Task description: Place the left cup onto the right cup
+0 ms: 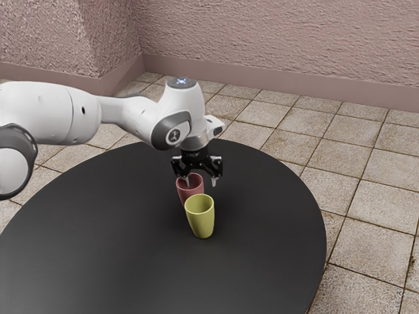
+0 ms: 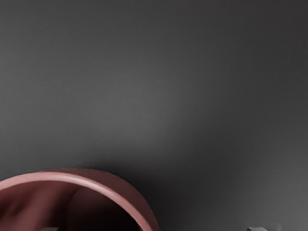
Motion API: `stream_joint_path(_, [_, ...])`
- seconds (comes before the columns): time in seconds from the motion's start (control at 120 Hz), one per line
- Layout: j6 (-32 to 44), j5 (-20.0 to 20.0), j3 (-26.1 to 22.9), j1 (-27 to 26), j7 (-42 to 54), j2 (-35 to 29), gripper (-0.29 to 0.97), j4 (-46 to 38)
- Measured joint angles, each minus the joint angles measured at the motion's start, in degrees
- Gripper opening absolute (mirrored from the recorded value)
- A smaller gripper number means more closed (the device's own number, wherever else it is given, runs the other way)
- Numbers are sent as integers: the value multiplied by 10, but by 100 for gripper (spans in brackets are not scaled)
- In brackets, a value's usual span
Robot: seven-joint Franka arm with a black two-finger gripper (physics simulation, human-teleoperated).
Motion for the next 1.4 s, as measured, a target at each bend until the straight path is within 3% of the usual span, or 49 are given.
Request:
stream_joint_path(0.508, [11,1,0,1,0,13,37,-1])
stream_joint_path(1.4, [17,2,4,1,3,16,0,-2])
